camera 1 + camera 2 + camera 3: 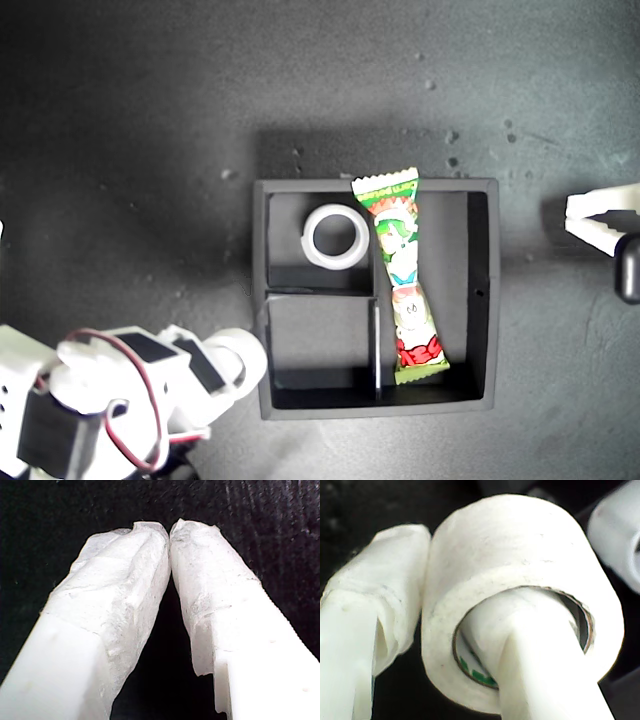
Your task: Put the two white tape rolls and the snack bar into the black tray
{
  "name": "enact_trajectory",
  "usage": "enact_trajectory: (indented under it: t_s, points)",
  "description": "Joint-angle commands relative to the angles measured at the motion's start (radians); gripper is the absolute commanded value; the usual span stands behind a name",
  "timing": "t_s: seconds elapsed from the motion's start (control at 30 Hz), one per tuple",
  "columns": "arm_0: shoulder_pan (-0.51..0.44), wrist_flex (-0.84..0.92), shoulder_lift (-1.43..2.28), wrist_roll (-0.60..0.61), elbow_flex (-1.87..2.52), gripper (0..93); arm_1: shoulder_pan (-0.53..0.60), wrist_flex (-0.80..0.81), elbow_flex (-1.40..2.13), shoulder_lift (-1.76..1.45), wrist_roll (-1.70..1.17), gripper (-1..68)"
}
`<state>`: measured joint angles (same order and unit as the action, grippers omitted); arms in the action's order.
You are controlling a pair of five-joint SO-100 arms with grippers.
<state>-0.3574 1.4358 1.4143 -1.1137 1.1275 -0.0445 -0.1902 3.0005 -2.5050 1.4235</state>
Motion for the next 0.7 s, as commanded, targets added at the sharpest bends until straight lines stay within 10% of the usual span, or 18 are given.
enact_trajectory:
  t_s: [0.0, 0.2, 0.67]
  points:
    - [0.015, 0.112, -0.169, 0.043, -0.328, 0.2, 0.006, 0.071, 0.023, -0.02, 0.032, -0.3]
    - [0.014, 0.403, -0.655, 0.057, -1.058, 0.2, 0.009, 0.104, 0.038, -0.02, 0.031, -0.3]
    - [-0.025, 0.399, -0.787, 0.018, -1.18, 19.3, 0.008, 0.098, 0.035, -0.02, 0.014, -0.3]
